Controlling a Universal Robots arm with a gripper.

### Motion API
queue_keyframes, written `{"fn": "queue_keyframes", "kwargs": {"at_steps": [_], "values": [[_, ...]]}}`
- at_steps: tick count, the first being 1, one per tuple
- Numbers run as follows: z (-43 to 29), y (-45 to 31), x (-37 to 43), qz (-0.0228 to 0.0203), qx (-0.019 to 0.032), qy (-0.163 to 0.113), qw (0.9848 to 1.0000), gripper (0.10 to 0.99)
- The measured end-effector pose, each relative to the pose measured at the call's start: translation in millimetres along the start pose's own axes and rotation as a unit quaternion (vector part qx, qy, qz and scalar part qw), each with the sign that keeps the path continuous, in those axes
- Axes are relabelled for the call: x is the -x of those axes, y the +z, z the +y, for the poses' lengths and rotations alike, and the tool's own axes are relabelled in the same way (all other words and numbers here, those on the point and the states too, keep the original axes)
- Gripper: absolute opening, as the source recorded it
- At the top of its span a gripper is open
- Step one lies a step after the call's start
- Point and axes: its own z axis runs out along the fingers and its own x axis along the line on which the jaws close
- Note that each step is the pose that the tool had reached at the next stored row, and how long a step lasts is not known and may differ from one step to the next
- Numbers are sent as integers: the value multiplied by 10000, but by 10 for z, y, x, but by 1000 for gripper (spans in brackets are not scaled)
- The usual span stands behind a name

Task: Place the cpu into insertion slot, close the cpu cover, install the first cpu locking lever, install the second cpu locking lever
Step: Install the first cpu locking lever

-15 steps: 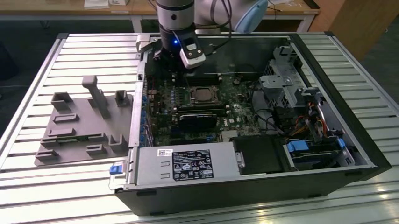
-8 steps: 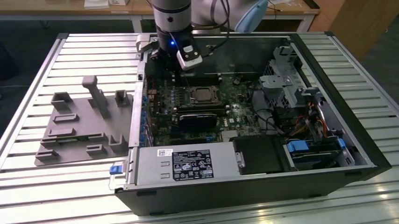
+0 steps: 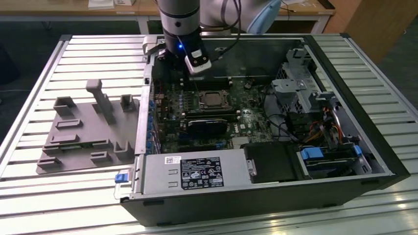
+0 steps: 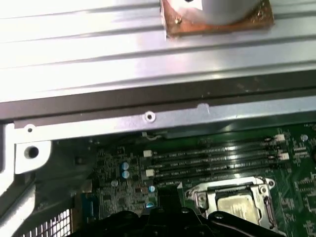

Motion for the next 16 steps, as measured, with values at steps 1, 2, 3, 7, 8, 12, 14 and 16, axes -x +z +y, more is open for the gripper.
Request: {"fn": "queue_keyframes", "kwargs": {"at_steps": [1,2,3,7,8,12,14,16], "values": [[-2,-1,0,7,62,-2,10000,102],[-4,-2,0,13,116,-3,9999,102],[-5,-2,1,17,157,-3,9999,102],[-1,2,32,22,193,-3,9998,102],[1,2,51,22,193,-3,9998,102],[15,8,156,22,193,-3,9998,102],[23,10,215,22,192,-3,9998,102],[32,13,278,22,192,-3,9998,102]]}}
